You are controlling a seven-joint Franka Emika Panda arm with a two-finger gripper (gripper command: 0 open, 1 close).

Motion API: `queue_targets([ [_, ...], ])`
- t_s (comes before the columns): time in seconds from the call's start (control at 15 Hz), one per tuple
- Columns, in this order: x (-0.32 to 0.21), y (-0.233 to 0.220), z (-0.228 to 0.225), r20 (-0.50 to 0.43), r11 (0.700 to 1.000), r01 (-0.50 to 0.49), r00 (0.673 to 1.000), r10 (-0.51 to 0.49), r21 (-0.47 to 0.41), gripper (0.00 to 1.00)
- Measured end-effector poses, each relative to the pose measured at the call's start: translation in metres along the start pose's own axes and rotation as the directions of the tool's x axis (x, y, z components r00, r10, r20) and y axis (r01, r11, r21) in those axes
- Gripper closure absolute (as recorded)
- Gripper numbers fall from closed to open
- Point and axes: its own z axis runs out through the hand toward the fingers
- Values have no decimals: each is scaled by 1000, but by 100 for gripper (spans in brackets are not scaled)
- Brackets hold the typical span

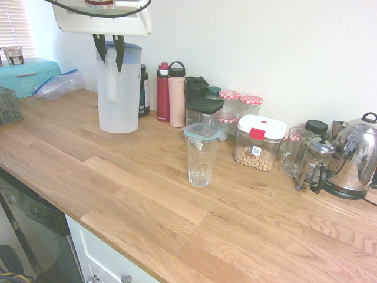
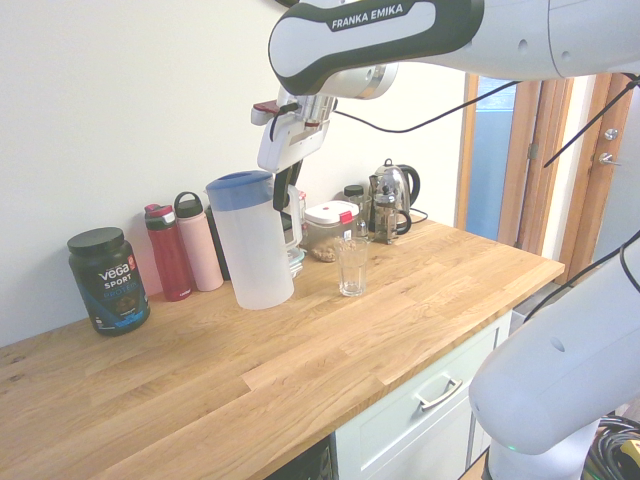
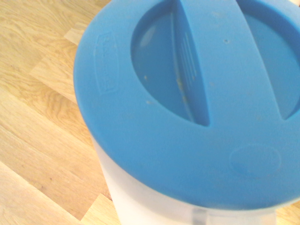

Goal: Pour me some water

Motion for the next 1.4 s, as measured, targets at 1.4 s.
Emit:
queue_targets([
  [1.4,-22,-62,93,-118,996,-65,990,73,63,100],
])
